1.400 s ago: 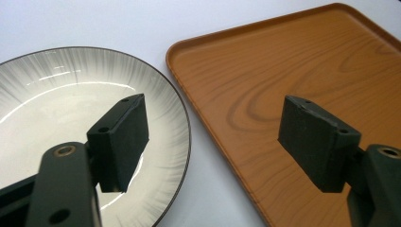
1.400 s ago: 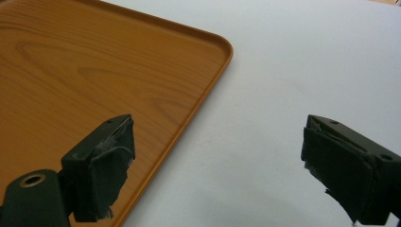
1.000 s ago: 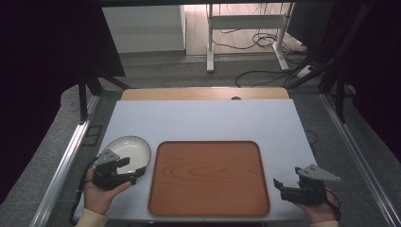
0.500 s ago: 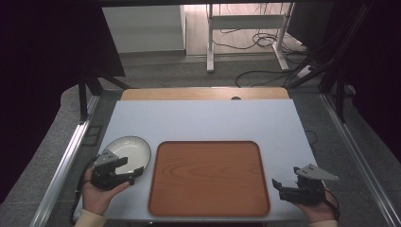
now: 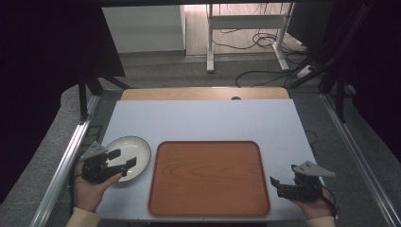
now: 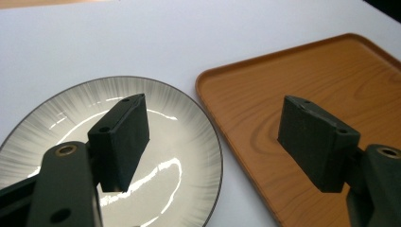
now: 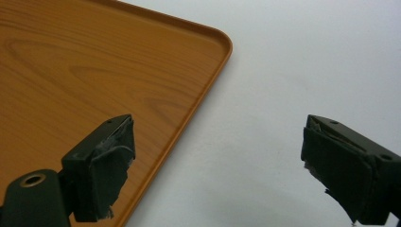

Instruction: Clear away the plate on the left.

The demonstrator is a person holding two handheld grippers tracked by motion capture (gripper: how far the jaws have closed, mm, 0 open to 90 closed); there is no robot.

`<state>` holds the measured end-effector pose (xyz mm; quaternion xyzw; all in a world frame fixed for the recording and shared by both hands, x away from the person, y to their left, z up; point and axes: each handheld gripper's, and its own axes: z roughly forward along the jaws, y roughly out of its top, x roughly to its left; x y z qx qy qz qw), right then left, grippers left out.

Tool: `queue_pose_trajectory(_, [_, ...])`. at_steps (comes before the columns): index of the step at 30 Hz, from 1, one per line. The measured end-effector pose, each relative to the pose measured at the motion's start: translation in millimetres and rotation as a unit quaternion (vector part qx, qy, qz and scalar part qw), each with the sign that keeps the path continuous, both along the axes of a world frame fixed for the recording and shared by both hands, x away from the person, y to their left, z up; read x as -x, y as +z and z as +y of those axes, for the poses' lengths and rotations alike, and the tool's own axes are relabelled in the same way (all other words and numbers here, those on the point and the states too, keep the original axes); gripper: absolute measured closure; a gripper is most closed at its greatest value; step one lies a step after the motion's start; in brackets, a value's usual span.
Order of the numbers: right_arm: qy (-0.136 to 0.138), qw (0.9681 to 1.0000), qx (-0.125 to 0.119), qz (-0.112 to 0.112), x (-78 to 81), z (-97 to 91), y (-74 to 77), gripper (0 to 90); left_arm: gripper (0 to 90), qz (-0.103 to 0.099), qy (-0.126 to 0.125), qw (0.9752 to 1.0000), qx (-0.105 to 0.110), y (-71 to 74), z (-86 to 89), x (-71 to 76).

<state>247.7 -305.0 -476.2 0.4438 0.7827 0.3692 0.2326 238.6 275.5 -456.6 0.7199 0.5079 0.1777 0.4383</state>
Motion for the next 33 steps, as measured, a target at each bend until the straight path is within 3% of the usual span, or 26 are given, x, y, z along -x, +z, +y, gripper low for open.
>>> queue_pose_trajectory(10, [-0.004, 1.0, -0.005, 0.001, 1.4, -3.0, 0.3, 11.2, 27.0, 0.001, -0.001, 1.0, -0.007, 6.4, -1.2, -15.3])
queue_pose_trajectory(17, [-0.003, 1.0, -0.009, 0.001, 2.5, -5.0, 0.0, 11.4, 28.8, 0.005, 0.01, 0.9999, -0.009, 12.7, 3.7, -36.1])
queue_pose_trajectory(27, [0.0, 1.0, -0.007, 0.005, 2.0, -3.2, -1.7, 11.8, 29.0, 0.007, 0.039, 0.9991, 0.013, 7.6, 24.5, -53.5])
queue_pose_trajectory(30, [0.002, 1.0, -0.006, 0.005, 1.7, -3.0, -2.3, 11.8, 29.0, 0.01, 0.04, 0.9991, 0.008, 5.0, 27.8, -55.9])
queue_pose_trajectory(31, [0.002, 1.0, -0.004, 0.006, 1.7, -3.5, -2.9, 11.9, 29.0, 0.013, 0.032, 0.9993, -0.012, 3.1, 31.6, -57.9])
queue_pose_trajectory(33, [0.0, 1.0, -0.004, 0.003, 2.2, -3.7, -2.8, 12.4, 29.0, 0.015, 0.034, 0.9992, -0.015, 1.1, 36.1, -58.7])
